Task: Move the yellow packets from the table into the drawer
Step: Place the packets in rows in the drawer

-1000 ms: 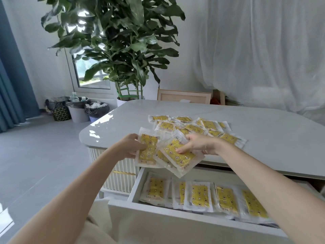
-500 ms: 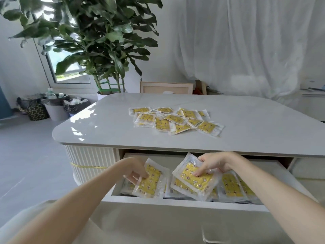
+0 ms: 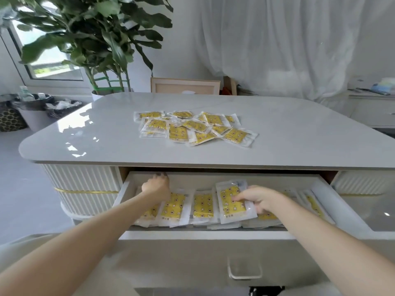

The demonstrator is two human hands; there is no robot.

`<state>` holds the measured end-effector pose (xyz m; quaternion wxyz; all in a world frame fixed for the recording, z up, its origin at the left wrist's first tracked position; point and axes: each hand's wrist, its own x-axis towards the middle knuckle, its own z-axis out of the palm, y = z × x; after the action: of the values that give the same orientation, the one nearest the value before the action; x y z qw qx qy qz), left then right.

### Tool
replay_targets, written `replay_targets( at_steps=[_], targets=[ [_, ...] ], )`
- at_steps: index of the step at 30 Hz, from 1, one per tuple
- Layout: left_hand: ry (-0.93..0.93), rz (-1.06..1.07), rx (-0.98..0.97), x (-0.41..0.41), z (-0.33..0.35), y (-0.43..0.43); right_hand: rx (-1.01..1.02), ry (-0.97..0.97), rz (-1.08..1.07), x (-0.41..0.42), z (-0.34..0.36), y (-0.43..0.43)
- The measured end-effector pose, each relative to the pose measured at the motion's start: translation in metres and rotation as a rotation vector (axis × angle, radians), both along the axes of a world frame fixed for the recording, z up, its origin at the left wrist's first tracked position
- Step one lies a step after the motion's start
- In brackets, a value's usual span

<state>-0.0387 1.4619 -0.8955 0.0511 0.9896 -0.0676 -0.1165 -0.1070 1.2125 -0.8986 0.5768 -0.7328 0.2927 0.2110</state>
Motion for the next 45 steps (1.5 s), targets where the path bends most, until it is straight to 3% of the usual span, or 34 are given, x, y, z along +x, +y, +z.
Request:
replay_targets(
  at_steps=[3, 9, 16, 24, 31, 36, 40, 43, 45],
  targets=[
    [0.003, -0.127, -0.024, -0.003, -0.002, -0.014, -0.046, -0.015, -0.003, 0.001, -0.003, 0.005],
    [0.035, -0.305, -0.116, -0.026, -0.009, -0.050, -0.424, -0.028, 0.076, -0.007, 0.017, -0.001],
    [0.119, -0.594, 0.010, -0.049, -0.009, -0.100, -0.455, -0.078, -0.060, -0.014, 0.012, -0.059],
    [0.295, -0.632, 0.154, -0.030, -0.009, -0.129, -0.514, -0.033, -0.116, -0.009, -0.004, -0.081],
    [0.157, -0.695, 0.253, -0.031, -0.025, -0.136, -0.812, 0.046, -0.135, -0.019, -0.005, -0.101],
    [0.184, -0.683, 0.150, -0.032, -0.026, -0.133, -1.090, -0.040, -0.007, -0.023, -0.005, -0.096],
    [0.180, -0.683, 0.065, -0.031, -0.022, -0.127, -1.010, -0.140, 0.220, -0.026, 0.003, -0.080],
    [0.189, -0.681, 0.056, -0.030, -0.022, -0.125, -0.940, -0.007, 0.450, -0.029, 0.000, -0.069],
    [0.173, -0.702, 0.075, -0.031, -0.024, -0.124, -0.949, 0.012, 0.454, -0.031, -0.003, -0.068]
  ],
)
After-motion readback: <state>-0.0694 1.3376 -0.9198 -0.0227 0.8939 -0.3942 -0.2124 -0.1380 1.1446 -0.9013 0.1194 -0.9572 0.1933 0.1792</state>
